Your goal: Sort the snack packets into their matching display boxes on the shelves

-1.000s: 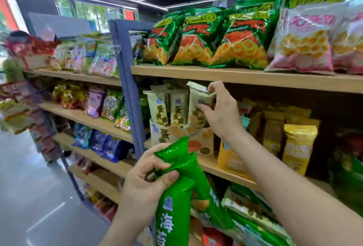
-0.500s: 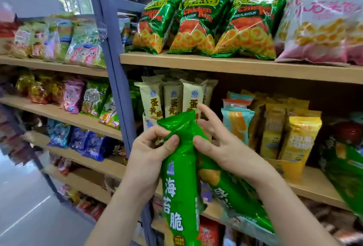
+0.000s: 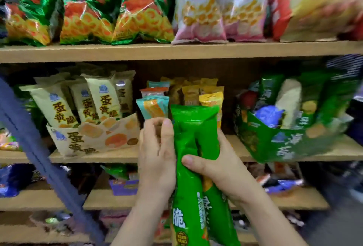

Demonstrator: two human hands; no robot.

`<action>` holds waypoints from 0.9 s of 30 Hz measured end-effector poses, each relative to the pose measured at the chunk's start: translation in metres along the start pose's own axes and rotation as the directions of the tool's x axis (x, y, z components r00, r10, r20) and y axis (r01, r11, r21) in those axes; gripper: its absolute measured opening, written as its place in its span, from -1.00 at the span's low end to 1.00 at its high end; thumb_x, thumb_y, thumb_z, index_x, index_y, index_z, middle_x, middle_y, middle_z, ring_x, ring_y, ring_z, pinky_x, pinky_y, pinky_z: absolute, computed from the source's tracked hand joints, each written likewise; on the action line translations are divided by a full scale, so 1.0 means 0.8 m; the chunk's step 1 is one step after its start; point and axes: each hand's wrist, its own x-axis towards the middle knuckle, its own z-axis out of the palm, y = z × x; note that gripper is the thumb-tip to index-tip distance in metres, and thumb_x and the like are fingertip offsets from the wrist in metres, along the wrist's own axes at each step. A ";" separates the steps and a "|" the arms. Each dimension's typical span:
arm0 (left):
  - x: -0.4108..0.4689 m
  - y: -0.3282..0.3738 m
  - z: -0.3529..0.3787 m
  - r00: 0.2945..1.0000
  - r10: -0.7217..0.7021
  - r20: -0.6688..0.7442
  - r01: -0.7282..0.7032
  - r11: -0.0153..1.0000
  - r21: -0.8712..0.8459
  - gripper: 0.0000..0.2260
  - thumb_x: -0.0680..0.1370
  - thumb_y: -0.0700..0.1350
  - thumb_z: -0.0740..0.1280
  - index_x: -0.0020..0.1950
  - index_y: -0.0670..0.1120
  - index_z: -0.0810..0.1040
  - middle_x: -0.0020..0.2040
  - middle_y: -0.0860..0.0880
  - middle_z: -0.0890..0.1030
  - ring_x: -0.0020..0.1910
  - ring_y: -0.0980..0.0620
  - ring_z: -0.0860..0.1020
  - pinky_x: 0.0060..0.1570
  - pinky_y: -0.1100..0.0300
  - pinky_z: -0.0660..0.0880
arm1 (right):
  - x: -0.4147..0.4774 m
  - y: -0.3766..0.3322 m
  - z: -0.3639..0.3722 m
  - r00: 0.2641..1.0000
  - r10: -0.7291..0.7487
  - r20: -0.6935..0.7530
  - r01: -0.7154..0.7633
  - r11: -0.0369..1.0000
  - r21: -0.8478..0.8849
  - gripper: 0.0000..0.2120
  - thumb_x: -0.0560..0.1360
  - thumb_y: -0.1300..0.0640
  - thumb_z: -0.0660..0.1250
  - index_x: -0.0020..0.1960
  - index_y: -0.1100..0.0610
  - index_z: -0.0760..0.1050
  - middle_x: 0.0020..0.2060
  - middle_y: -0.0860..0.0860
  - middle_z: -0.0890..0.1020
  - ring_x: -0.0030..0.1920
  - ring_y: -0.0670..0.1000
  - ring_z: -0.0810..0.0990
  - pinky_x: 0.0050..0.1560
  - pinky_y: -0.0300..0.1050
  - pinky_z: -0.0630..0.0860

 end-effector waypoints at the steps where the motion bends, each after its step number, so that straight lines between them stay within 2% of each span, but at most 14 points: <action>1: -0.002 0.003 0.015 0.999 0.003 0.050 -0.004 1.000 0.020 -0.62 0.48 0.35 0.06 -0.08 0.10 0.45 -0.16 0.09 0.54 -0.06 0.04 0.53 0.06 -0.15 0.45 | -0.007 -0.003 -0.013 0.999 -0.020 -0.050 0.020 1.000 -0.009 -0.35 0.31 0.29 0.52 0.32 0.02 0.38 0.08 -0.10 0.70 0.10 -0.08 0.67 0.01 -0.27 0.57; 3: -0.008 0.011 0.046 0.989 -0.011 0.146 0.013 1.000 -0.008 -0.50 0.45 0.40 0.02 -0.14 0.02 0.48 -0.21 0.01 0.56 -0.13 -0.02 0.55 0.00 -0.25 0.44 | -0.022 -0.009 -0.038 0.988 -0.059 -0.142 0.056 0.998 -0.020 -0.32 0.31 0.32 0.54 0.35 0.09 0.36 0.11 -0.06 0.69 0.12 -0.05 0.66 0.05 -0.26 0.56; 5: -0.014 0.017 0.075 0.976 -0.014 0.218 0.019 1.000 -0.021 -0.48 0.44 0.44 0.03 -0.13 0.05 0.52 -0.20 0.00 0.61 -0.12 -0.06 0.59 0.01 -0.27 0.46 | -0.036 -0.009 -0.065 0.971 -0.080 -0.225 0.073 0.997 -0.039 -0.35 0.30 0.30 0.56 0.32 0.12 0.39 0.08 -0.08 0.70 0.10 -0.09 0.67 0.02 -0.29 0.55; 7: -0.018 0.024 0.103 0.960 -0.014 0.279 0.026 0.999 -0.038 -0.42 0.39 0.52 0.07 -0.13 0.05 0.55 -0.19 -0.04 0.63 -0.09 -0.12 0.60 0.02 -0.28 0.47 | -0.049 -0.007 -0.091 0.951 -0.077 -0.298 0.065 0.997 -0.051 -0.30 0.25 0.18 0.61 0.32 0.12 0.41 0.05 -0.12 0.71 0.07 -0.11 0.68 0.00 -0.30 0.56; 9: -0.023 0.032 0.132 0.943 -0.035 0.330 0.056 0.997 -0.052 -0.36 0.31 0.59 0.11 -0.18 0.04 0.55 -0.23 -0.09 0.63 -0.15 -0.18 0.60 -0.02 -0.31 0.48 | -0.060 -0.006 -0.119 0.935 -0.071 -0.348 0.054 0.997 -0.060 -0.16 0.15 0.01 0.62 0.36 0.10 0.39 0.05 -0.11 0.71 0.08 -0.09 0.68 0.04 -0.23 0.58; 11: -0.033 0.043 0.162 0.928 -0.031 0.370 0.056 0.997 -0.057 -0.42 0.32 0.56 0.15 -0.25 0.04 0.53 -0.33 -0.02 0.57 -0.27 -0.09 0.55 -0.13 -0.22 0.50 | -0.069 -0.009 -0.148 0.925 -0.077 -0.372 0.066 0.997 -0.043 -0.06 0.13 -0.01 0.63 0.42 0.08 0.33 0.11 -0.06 0.69 0.13 -0.03 0.67 0.14 -0.07 0.60; 14: -0.049 0.058 0.204 0.912 -0.023 0.409 0.048 0.997 -0.052 -0.59 0.37 0.41 0.21 -0.25 0.08 0.51 -0.36 0.08 0.53 -0.34 0.11 0.50 -0.27 0.13 0.45 | -0.080 -0.013 -0.195 0.932 -0.081 -0.354 0.089 0.996 0.005 -0.03 0.11 -0.09 0.68 0.41 0.06 0.34 0.13 -0.01 0.68 0.14 0.02 0.67 0.10 -0.08 0.61; 16: -0.056 0.064 0.232 0.901 -0.023 0.433 0.041 0.999 -0.033 -0.57 0.35 0.41 0.27 -0.19 0.04 0.50 -0.29 -0.02 0.56 -0.28 0.06 0.52 -0.23 0.08 0.45 | -0.087 -0.016 -0.228 0.935 -0.089 -0.343 0.105 0.994 0.030 -0.10 0.10 -0.17 0.67 0.34 0.05 0.41 0.12 0.02 0.69 0.12 0.04 0.67 0.04 -0.11 0.60; 18: -0.060 0.069 0.255 0.899 -0.089 0.429 0.132 0.989 -0.071 -0.53 0.34 0.40 0.36 -0.16 0.00 0.51 -0.27 -0.08 0.57 -0.29 0.03 0.53 -0.28 0.06 0.47 | -0.092 -0.014 -0.263 0.935 -0.060 -0.350 0.093 0.992 0.080 -0.15 0.10 -0.19 0.67 0.29 0.05 0.46 0.11 0.06 0.69 0.12 0.09 0.67 0.05 -0.03 0.59; 20: -0.062 0.078 0.275 0.889 -0.192 0.416 0.274 0.950 -0.147 -0.52 0.27 0.32 0.39 -0.10 -0.06 0.53 -0.26 -0.05 0.63 -0.31 0.02 0.59 -0.32 0.11 0.51 | -0.096 -0.015 -0.295 0.937 -0.034 -0.347 0.070 0.993 0.091 -0.19 0.12 -0.17 0.66 0.29 0.06 0.49 0.13 0.07 0.69 0.13 0.12 0.67 0.08 0.03 0.58; 21: -0.062 0.081 0.283 0.898 -0.201 0.392 0.284 0.944 -0.166 -0.52 0.25 0.29 0.39 -0.09 -0.06 0.54 -0.25 -0.04 0.65 -0.31 0.00 0.60 -0.31 0.08 0.52 | -0.097 -0.016 -0.309 0.944 -0.030 -0.329 0.059 0.995 0.079 -0.22 0.15 -0.13 0.65 0.29 0.06 0.49 0.13 0.06 0.69 0.14 0.11 0.66 0.07 0.01 0.58; 24: -0.056 0.097 0.303 0.948 -0.140 0.287 0.202 0.959 -0.200 -0.56 0.21 0.26 0.40 -0.10 -0.02 0.52 -0.31 0.02 0.62 -0.39 0.05 0.58 -0.42 0.13 0.52 | -0.099 -0.017 -0.346 0.964 0.003 -0.266 0.005 1.000 0.029 -0.24 0.15 -0.05 0.62 0.30 0.02 0.46 0.11 0.00 0.69 0.14 0.03 0.67 0.05 -0.11 0.59; 27: -0.040 0.119 0.311 0.983 -0.033 0.182 0.077 0.967 -0.242 -0.61 0.24 0.22 0.41 -0.07 0.04 0.49 -0.32 0.08 0.58 -0.44 0.13 0.54 -0.49 0.20 0.50 | -0.100 -0.019 -0.377 0.971 0.041 -0.235 -0.043 0.999 -0.002 -0.25 0.16 -0.03 0.59 0.31 -0.06 0.44 0.12 -0.08 0.69 0.15 -0.03 0.66 0.09 -0.13 0.59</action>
